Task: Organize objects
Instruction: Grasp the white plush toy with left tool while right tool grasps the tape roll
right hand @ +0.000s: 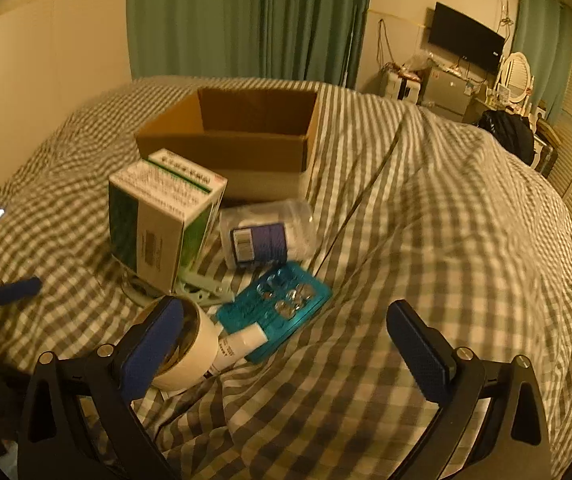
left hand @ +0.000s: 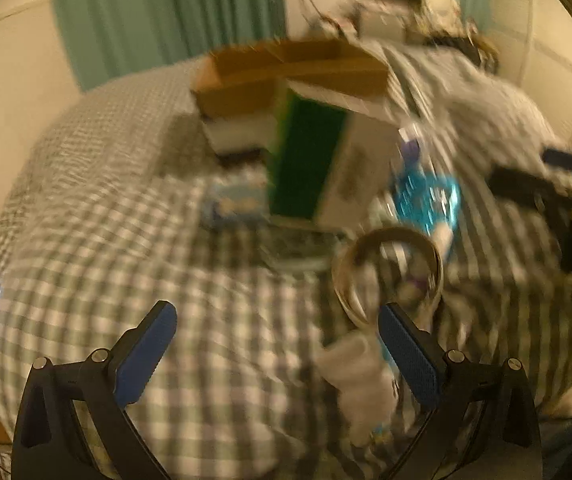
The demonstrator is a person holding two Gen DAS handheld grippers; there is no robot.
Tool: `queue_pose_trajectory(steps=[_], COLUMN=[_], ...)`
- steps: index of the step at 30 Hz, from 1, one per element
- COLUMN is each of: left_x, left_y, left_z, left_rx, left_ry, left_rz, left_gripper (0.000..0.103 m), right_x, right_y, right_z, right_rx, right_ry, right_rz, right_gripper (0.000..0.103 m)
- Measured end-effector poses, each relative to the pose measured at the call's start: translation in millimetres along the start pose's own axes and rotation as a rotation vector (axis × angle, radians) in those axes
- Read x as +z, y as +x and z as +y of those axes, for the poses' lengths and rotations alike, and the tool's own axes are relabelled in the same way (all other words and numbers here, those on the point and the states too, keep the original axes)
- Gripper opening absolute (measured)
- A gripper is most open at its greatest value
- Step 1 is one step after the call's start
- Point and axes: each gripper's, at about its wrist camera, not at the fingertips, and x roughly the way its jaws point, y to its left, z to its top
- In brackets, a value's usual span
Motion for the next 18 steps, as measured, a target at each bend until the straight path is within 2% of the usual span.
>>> queue_pose_trajectory(steps=[2, 9, 12, 14, 15, 16, 17, 18], left_x=[-5.0, -18.2, -23.0, -24.9, -25.5, -26.4, -27.5, -28.6], left_y=[11.8, 21.4, 25.1, 29.7, 31.4, 32.5, 31.6, 31.4], left_z=[-7.7, -20.3, -20.2, -14.7, -12.5, -9.2, -6.8, -5.9], left_rx=[-0.010, -0.131, -0.151, -0.196, -0.217, -0.253, -0.283, -0.314], left_ry=[0.033, 0.100, 0.115, 0.087, 0.073, 0.055, 0.045, 0.039], left_rz=[0.058, 0.127, 0.154, 0.167, 0.170, 0.173, 0.175, 0.176], left_gripper=[0.103, 0.103, 0.101, 0.092, 0.088, 0.078, 0.066, 0.059], right_x=[-1.3, -0.9, -3.3, -6.5, -8.4, -10.5, -12.9, -15.1], right_y=[7.5, 25.0, 38.1, 49.5, 55.4, 61.9, 67.1, 70.7], right_z=[4.1, 17.7, 27.0, 34.4, 38.0, 41.5, 43.7, 45.2], right_rx=[-0.002, 0.016, 0.061, 0.088, 0.100, 0.112, 0.128, 0.144], right_ry=[-0.007, -0.036, -0.053, -0.071, -0.082, -0.090, -0.094, -0.096], right_rz=[0.018, 0.065, 0.109, 0.150, 0.173, 0.193, 0.215, 0.230], right_gripper=[0.097, 0.089, 0.070, 0.053, 0.047, 0.034, 0.027, 0.024])
